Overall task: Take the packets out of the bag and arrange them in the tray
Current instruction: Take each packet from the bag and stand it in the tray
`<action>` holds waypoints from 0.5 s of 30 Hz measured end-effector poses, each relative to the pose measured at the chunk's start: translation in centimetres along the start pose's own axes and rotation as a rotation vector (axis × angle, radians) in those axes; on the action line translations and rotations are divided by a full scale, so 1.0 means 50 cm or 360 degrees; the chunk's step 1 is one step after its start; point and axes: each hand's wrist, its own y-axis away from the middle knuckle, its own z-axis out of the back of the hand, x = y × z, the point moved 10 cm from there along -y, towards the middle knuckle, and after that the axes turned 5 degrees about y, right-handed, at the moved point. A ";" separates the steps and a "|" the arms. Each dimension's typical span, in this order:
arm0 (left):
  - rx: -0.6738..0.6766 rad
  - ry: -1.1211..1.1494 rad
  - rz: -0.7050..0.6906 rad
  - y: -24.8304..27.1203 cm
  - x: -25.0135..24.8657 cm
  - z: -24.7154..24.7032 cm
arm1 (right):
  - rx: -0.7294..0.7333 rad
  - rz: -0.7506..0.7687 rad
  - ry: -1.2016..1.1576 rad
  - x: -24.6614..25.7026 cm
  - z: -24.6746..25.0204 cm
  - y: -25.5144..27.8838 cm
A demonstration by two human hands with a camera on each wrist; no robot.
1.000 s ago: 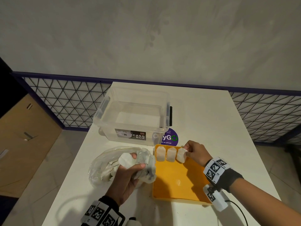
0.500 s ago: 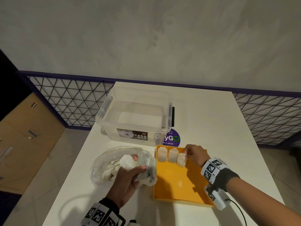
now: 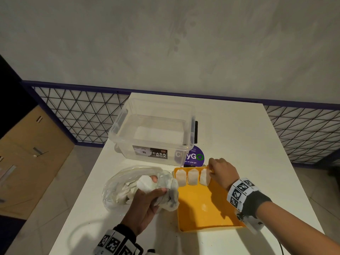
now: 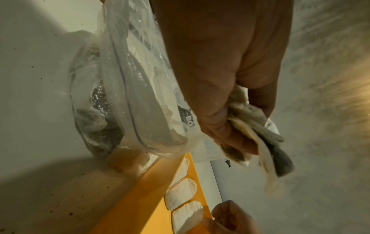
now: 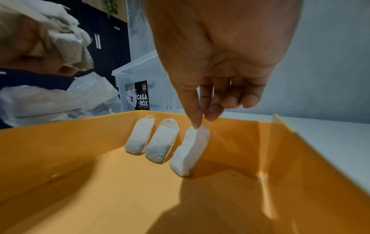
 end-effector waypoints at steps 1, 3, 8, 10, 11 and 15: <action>0.0003 0.0002 0.0003 0.000 0.001 -0.002 | -0.0038 0.0037 0.0012 0.005 0.003 -0.003; 0.0001 0.0009 0.0005 0.000 0.002 -0.002 | -0.0068 0.0092 0.0056 0.011 0.008 -0.011; 0.0007 -0.0006 0.0008 -0.001 0.002 -0.003 | 0.0183 0.0248 0.0222 0.035 -0.024 -0.027; 0.0023 -0.0042 0.0010 -0.001 0.001 -0.005 | 0.0276 0.0300 0.0326 0.044 -0.040 -0.031; 0.0034 -0.0047 0.0005 -0.001 0.001 -0.006 | 0.0291 0.0321 0.0380 0.047 -0.043 -0.034; 0.0047 -0.0036 -0.0014 -0.002 -0.001 -0.007 | 0.0315 0.0317 0.0471 0.043 -0.046 -0.046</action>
